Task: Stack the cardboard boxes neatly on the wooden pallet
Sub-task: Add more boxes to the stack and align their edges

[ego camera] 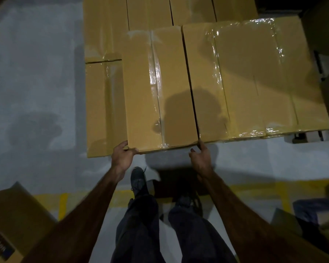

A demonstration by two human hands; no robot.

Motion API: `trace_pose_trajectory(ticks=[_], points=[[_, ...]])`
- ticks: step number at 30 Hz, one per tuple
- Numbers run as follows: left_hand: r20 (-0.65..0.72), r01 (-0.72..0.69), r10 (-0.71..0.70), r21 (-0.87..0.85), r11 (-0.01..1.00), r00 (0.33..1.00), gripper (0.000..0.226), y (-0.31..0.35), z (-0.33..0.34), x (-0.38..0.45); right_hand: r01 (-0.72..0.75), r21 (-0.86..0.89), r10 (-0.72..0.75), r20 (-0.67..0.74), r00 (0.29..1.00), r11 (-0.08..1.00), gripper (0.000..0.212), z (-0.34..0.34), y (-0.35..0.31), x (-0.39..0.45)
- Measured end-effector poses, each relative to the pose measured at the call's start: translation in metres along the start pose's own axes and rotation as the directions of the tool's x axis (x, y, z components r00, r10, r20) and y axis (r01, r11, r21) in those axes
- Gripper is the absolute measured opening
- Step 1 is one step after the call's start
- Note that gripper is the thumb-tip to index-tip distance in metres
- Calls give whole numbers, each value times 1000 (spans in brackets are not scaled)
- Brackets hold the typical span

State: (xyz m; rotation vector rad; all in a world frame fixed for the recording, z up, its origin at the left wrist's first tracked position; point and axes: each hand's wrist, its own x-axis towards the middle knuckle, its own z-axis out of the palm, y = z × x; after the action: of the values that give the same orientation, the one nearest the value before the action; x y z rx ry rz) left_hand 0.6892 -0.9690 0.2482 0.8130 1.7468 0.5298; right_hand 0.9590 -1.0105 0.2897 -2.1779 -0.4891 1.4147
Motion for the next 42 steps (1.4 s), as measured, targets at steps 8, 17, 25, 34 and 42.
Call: trace_pose_trajectory(ticks=[8,17,25,34,42], points=[[-26,-36,37,32,999,999,40,-9,10,-2,-35,137,38,-18,999,990,73,0,8,3],[-104,-75,74,-4,997,992,50,-13,16,-6,-38,234,43,-15,999,972,66,3,12,6],[-83,-103,103,-4,995,991,53,-17,13,-5,-50,225,48,15,999,973,78,4,16,6],[-83,-130,128,-19,991,988,57,-15,12,-10,-29,209,24,29,999,977,79,2,18,5],[-95,-139,137,-10,990,986,58,-12,16,-13,-9,183,5,22,1000,983,80,1,25,13]])
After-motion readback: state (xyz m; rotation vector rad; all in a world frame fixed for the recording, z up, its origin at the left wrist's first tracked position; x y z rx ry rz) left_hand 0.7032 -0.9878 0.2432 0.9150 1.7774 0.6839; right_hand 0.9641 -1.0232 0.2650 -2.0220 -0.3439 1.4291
